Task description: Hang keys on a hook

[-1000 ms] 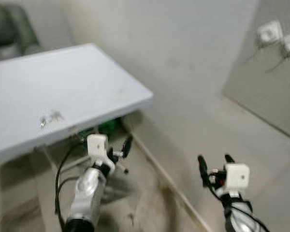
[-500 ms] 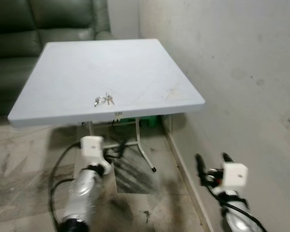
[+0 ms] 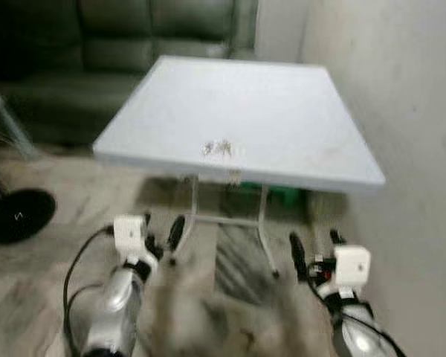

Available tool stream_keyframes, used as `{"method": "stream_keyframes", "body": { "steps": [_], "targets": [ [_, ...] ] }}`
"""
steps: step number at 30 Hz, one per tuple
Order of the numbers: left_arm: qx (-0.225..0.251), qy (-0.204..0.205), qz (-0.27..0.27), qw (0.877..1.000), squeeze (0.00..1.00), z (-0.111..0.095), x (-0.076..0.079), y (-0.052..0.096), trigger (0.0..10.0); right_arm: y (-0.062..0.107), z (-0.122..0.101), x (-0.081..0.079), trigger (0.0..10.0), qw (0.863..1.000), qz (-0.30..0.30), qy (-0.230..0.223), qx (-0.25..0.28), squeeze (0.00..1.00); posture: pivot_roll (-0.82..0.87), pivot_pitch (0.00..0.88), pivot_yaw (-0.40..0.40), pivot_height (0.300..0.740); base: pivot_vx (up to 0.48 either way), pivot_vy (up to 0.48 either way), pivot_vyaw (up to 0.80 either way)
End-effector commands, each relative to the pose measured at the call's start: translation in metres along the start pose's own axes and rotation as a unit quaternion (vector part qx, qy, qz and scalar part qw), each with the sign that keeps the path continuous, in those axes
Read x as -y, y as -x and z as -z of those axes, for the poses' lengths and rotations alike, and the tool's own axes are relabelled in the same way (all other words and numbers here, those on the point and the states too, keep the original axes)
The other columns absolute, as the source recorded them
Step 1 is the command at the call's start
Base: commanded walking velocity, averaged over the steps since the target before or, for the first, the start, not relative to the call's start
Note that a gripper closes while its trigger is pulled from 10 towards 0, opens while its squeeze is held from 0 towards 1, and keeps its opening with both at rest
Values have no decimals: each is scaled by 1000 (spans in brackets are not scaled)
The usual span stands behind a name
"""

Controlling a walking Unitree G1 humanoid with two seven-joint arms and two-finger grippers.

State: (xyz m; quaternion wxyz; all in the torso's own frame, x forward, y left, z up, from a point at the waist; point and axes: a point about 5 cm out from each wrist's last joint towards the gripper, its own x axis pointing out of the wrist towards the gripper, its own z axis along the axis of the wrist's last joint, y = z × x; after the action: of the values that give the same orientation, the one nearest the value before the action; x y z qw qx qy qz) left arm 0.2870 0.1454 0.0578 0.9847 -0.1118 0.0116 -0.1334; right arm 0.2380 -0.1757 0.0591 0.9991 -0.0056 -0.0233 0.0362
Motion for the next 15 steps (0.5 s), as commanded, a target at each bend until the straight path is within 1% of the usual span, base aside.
{"method": "stream_keyframes", "body": {
  "steps": [1,3,4,6,15],
  "targets": [
    [-6,2,14,1000,0,2,7,0,10000,3,2,4,10000,1000,9,-2,-7,0,-43,20,-41,714,0,0,800],
    [-8,3,19,1000,0,2,10,-1,10000,3,2,4,10000,1000,8,-4,-7,0,-43,20,-41,714,0,0,800],
    [-9,5,22,1000,0,1,11,-2,10000,3,3,2,10000,1000,9,-24,-6,0,-41,20,-42,714,0,0,0],
    [-8,6,22,1000,0,0,11,-2,10000,3,2,1,10000,999,9,-31,-4,0,-40,22,-42,714,0,0,0],
    [-6,13,22,1000,0,-6,8,-6,10000,1,0,2,10000,999,8,-33,0,0,-38,33,-41,714,0,0,0]
  ]
}}
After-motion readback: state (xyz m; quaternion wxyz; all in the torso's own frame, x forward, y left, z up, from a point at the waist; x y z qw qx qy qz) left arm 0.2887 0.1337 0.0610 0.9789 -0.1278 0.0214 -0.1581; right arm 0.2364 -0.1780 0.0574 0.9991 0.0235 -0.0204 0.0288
